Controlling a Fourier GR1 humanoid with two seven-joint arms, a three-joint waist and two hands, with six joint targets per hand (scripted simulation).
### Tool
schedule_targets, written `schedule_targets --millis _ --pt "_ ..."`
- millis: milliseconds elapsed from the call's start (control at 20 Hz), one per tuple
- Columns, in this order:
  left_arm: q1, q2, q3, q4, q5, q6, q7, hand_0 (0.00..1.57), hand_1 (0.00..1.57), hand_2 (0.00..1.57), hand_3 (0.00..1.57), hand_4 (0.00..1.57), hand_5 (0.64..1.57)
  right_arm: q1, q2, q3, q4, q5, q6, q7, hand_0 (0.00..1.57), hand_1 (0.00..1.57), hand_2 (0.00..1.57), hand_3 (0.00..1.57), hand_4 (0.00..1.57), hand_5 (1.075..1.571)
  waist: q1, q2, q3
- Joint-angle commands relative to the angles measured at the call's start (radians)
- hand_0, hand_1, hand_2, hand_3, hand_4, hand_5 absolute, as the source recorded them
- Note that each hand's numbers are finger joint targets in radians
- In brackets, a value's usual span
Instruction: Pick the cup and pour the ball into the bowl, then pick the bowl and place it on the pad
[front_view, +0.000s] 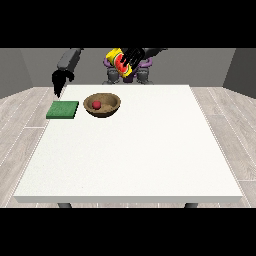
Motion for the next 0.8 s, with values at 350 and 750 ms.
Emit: schedule_targets --millis 350,750 --pt "0.334 -0.001 0.112 -0.179 0.603 -0.021 -0.302 0.00 0.00 0.00 0.00 0.00 0.757 -0.064 0.140 0.067 -0.074 0.022 -0.146 0.137 0.00 0.00 0.00 0.00 0.32 1.571 -0.034 0.058 0.0009" --pt "0.447 0.014 0.214 -0.093 0.684 -0.132 -0.511 0.00 0.00 0.00 0.00 0.00 0.724 0.047 0.271 0.146 -0.131 0.057 -0.241 0.131 0.00 0.00 0.00 0.00 0.00 1.571 -0.020 0.015 0.0061"
